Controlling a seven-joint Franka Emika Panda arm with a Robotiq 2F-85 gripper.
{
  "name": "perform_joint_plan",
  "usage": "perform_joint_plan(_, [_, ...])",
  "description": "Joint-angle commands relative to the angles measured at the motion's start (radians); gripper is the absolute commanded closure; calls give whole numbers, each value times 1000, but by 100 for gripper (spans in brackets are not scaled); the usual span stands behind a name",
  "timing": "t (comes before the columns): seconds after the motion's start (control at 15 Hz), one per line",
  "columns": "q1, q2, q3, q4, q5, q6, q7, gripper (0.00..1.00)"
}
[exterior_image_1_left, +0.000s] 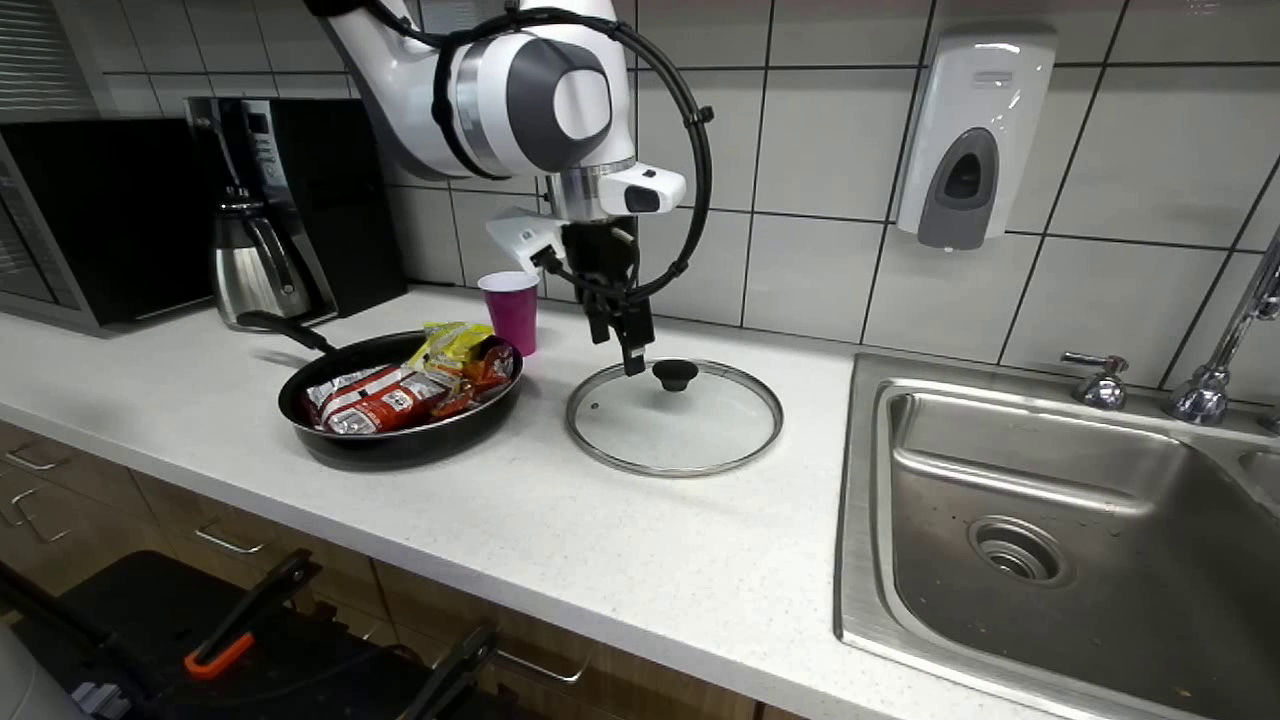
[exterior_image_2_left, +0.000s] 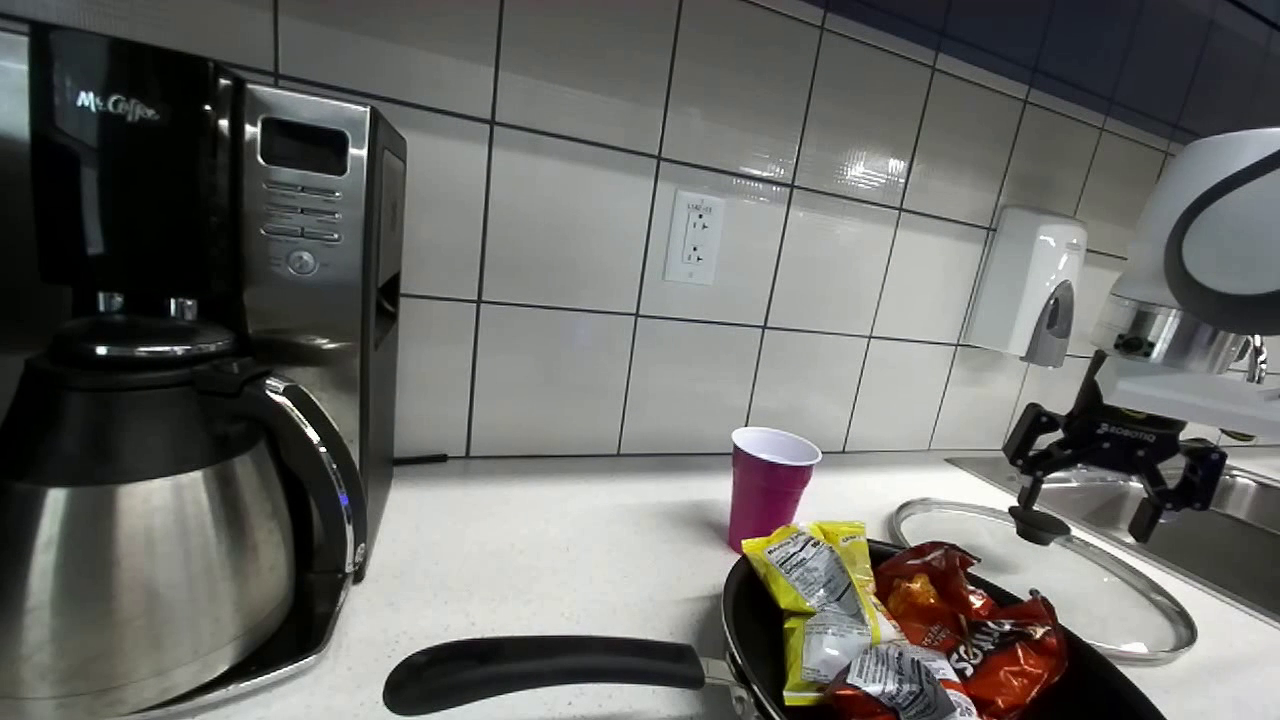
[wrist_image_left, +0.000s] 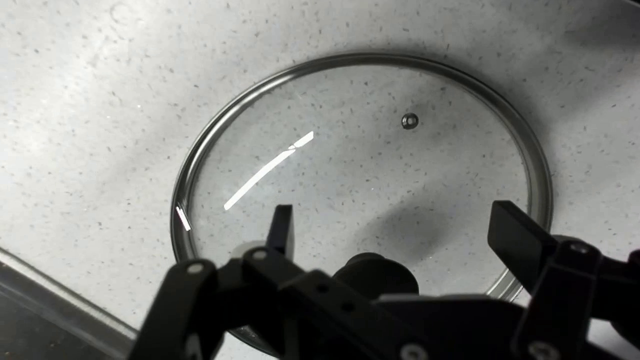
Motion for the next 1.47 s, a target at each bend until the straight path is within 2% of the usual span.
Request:
perform_joint_plan(0.0, [15, 71, -33, 74, 8, -12, -18, 0])
perform_joint_plan(0.47, [33, 157, -77, 151, 20, -22, -14, 0])
perform_joint_plan(1.4, [55, 281, -97, 284, 74, -35, -18, 0])
